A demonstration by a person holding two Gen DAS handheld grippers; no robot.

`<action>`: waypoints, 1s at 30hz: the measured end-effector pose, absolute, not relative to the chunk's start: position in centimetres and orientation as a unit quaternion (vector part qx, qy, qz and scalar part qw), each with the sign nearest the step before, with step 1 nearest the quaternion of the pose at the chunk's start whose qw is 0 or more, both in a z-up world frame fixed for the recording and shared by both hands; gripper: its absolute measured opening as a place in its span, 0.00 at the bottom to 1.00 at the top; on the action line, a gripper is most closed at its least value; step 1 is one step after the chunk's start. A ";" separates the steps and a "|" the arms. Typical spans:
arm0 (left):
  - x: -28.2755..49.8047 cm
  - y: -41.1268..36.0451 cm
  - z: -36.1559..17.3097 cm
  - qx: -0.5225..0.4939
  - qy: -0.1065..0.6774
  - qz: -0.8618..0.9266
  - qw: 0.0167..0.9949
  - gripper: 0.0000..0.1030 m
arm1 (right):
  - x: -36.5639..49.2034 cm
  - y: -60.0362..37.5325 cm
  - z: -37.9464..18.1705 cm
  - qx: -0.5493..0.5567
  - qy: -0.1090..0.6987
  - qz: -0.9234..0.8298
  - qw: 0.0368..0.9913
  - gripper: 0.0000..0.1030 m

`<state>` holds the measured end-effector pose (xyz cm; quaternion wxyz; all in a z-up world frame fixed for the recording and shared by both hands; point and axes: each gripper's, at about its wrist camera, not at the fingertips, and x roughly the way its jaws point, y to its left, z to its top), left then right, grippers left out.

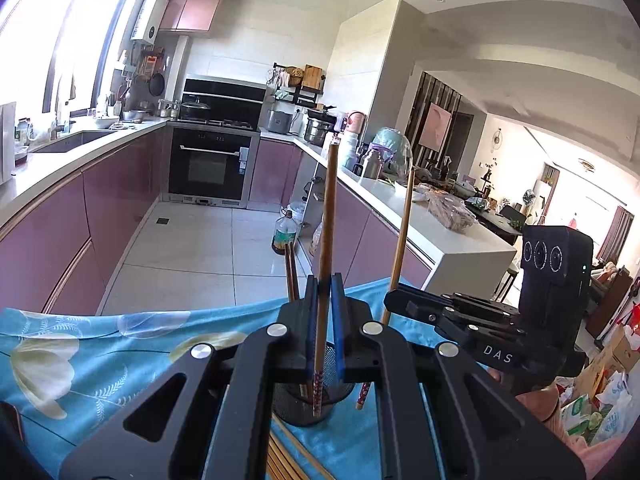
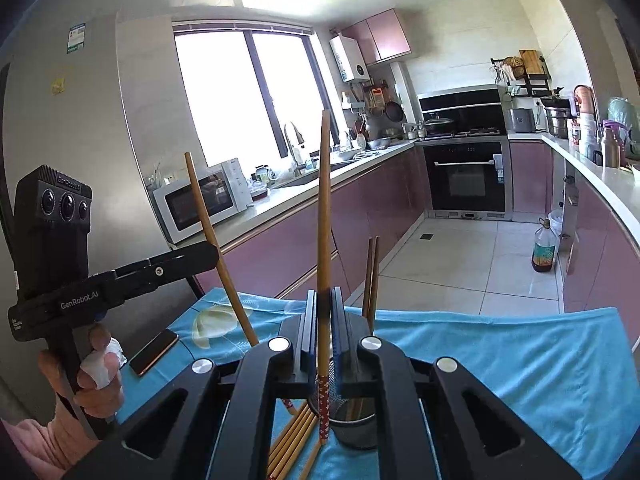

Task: Organize utensils
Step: 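Raise both held chopsticks upright and lower them into the mesh cup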

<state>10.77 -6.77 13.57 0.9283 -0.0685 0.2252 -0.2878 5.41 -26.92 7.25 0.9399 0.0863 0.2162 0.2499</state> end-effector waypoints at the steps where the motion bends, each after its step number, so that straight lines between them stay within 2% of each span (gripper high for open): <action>1: 11.0 -6.9 13.7 -0.070 0.226 -0.287 0.928 0.07 | 5.6 -27.1 7.3 0.088 0.215 0.250 0.940 0.05; 12: 13.0 -7.8 12.4 -0.061 0.246 -0.281 0.925 0.07 | 8.0 -26.8 6.4 0.087 0.223 0.232 0.943 0.05; 30: 18.0 -10.1 5.5 -0.025 0.347 -0.268 0.898 0.07 | 11.7 -25.3 0.4 0.071 0.351 0.210 0.910 0.08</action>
